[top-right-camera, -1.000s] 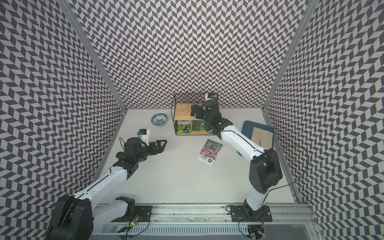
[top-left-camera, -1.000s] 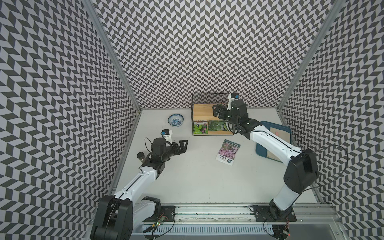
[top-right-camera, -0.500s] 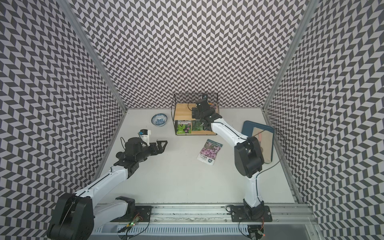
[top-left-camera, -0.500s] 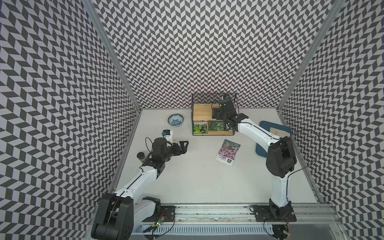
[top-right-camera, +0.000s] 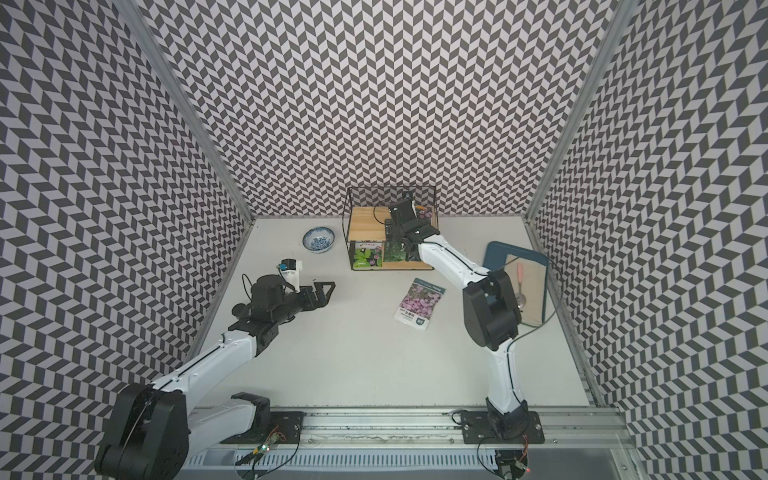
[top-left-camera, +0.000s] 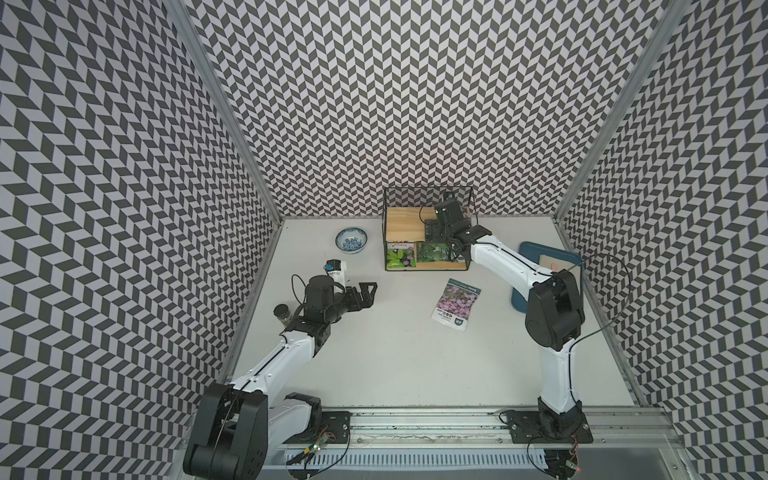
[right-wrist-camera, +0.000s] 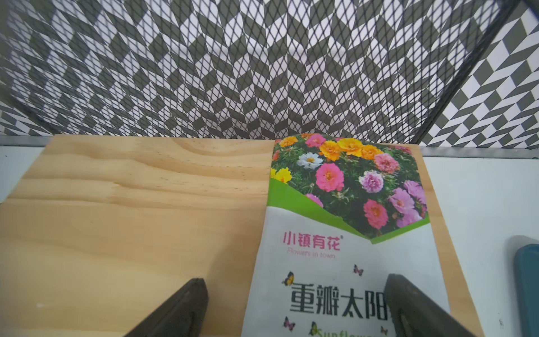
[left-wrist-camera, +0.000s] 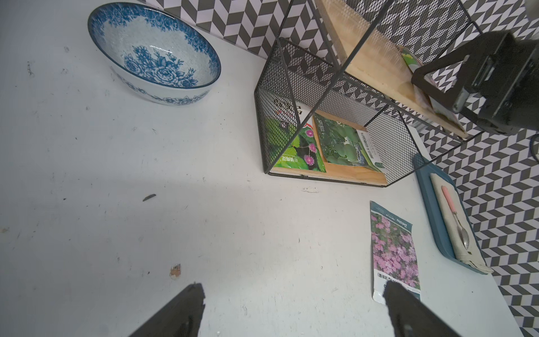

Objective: Take the seed bag off the shelf
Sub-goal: Pick up the seed packet from the shelf.

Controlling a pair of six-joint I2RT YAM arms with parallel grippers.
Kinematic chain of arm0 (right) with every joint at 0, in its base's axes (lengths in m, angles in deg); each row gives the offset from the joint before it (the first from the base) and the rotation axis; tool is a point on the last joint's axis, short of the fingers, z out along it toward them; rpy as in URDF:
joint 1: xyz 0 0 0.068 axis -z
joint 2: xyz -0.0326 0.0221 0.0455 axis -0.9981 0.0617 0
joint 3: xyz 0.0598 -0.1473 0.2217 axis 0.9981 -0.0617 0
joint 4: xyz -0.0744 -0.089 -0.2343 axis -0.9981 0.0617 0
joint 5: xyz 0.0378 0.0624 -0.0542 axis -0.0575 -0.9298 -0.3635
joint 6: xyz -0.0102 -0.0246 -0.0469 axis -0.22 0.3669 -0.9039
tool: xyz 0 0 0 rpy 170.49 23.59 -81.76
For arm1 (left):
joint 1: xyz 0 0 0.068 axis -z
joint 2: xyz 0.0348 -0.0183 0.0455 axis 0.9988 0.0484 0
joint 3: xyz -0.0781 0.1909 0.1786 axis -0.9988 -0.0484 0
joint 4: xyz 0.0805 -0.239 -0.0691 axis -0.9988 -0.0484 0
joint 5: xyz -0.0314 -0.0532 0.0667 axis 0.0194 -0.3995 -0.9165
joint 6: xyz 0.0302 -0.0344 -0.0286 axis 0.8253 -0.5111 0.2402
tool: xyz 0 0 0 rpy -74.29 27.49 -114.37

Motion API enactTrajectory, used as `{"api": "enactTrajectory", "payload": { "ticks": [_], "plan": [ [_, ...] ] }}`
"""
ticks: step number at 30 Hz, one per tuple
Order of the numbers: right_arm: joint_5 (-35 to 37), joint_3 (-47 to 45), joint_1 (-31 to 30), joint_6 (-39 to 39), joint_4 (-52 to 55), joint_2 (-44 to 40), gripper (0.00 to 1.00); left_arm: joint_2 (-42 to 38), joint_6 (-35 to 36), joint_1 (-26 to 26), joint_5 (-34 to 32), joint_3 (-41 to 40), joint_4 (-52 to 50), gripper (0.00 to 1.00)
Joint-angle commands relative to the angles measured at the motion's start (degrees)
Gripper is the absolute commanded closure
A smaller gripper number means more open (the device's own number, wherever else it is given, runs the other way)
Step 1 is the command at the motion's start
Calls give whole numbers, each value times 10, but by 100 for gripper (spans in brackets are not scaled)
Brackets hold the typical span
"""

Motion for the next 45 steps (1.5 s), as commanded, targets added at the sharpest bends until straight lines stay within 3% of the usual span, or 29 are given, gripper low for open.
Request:
{"api": "enactTrajectory", "payload": {
  "ticks": [1,4,11,19,32,45],
  "plan": [
    [-15,1,3,-5,15,15,7,-14,13,-3,-13,15,-10,0],
    [-39,-11,11,-6,11,11,19,-17,15,-3,-15,16,-12,0],
    [-78,-41,24,-9,13,3,61,-15,15,-4,-15,15,-11,0],
    [-125,-45,25,-11,17,8,88,-14,15,-4,-16,15,-12,0],
    [-161,-83,24,-10,-36,-109,90,-12,16,-4,-18,17,-12,0],
    [-188,-193,7,-8,-33,-273,91,-19,13,-4,-20,24,-22,0]
  ]
}}
